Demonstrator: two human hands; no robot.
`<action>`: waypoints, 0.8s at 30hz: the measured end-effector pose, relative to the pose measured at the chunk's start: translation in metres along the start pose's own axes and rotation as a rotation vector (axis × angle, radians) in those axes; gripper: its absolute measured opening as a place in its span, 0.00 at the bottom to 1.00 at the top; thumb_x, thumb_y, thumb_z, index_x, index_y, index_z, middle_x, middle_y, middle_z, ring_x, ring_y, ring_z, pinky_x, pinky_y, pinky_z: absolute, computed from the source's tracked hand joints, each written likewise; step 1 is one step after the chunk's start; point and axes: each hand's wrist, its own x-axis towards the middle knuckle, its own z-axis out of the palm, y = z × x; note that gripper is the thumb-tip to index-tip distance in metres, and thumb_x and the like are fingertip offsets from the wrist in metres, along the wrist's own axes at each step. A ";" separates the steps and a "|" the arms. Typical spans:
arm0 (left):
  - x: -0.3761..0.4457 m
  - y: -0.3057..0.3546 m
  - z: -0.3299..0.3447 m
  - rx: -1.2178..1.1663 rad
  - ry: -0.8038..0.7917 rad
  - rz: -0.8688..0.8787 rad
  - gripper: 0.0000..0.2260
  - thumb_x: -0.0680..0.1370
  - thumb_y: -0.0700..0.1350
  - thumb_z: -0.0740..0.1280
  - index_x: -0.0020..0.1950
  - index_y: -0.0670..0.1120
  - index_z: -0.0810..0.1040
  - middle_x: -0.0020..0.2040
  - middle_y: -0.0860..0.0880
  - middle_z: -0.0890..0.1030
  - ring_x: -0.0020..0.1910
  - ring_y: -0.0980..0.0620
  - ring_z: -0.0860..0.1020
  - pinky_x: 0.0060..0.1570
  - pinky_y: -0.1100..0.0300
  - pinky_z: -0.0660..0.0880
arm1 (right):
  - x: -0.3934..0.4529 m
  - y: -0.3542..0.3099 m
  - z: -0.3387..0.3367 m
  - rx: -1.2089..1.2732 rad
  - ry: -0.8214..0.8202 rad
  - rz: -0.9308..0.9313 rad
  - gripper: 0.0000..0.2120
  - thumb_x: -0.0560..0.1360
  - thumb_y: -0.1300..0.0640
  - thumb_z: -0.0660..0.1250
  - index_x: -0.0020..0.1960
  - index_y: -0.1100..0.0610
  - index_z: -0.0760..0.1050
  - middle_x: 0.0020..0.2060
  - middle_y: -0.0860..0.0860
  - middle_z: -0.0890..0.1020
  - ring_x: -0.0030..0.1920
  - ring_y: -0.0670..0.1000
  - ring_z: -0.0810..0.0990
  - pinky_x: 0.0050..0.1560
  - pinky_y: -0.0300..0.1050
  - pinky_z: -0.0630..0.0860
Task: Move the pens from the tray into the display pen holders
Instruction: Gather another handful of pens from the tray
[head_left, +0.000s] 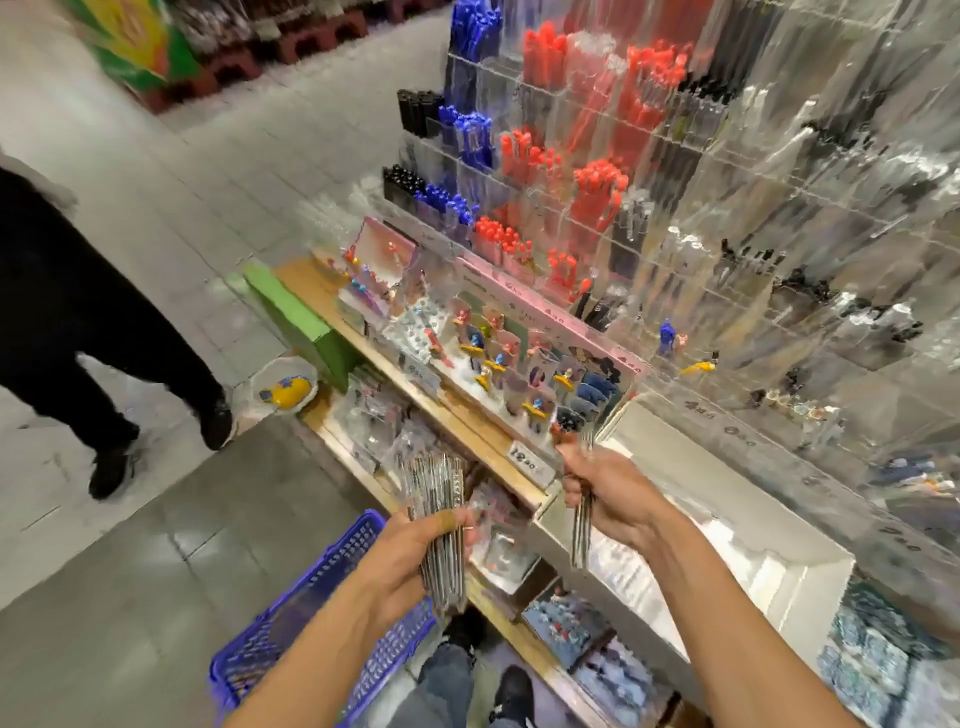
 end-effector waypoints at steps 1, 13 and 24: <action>-0.009 -0.008 -0.012 -0.037 0.057 0.019 0.19 0.64 0.38 0.77 0.51 0.31 0.81 0.40 0.37 0.84 0.35 0.47 0.84 0.33 0.59 0.80 | 0.001 0.003 0.017 -0.016 -0.078 0.021 0.04 0.80 0.62 0.62 0.51 0.64 0.70 0.34 0.54 0.73 0.29 0.47 0.71 0.27 0.38 0.72; -0.096 -0.093 -0.156 -0.399 0.512 0.076 0.17 0.61 0.38 0.77 0.47 0.32 0.83 0.43 0.35 0.85 0.36 0.46 0.85 0.31 0.59 0.81 | 0.045 0.156 0.174 -0.582 -0.398 0.375 0.07 0.81 0.65 0.60 0.45 0.58 0.70 0.30 0.50 0.73 0.27 0.46 0.69 0.25 0.38 0.67; -0.020 -0.135 -0.287 -0.406 0.633 -0.007 0.20 0.70 0.34 0.76 0.60 0.35 0.77 0.45 0.38 0.86 0.39 0.44 0.86 0.36 0.52 0.82 | 0.138 0.297 0.206 -0.724 -0.209 0.393 0.07 0.81 0.66 0.59 0.46 0.58 0.68 0.31 0.56 0.73 0.26 0.50 0.71 0.29 0.44 0.71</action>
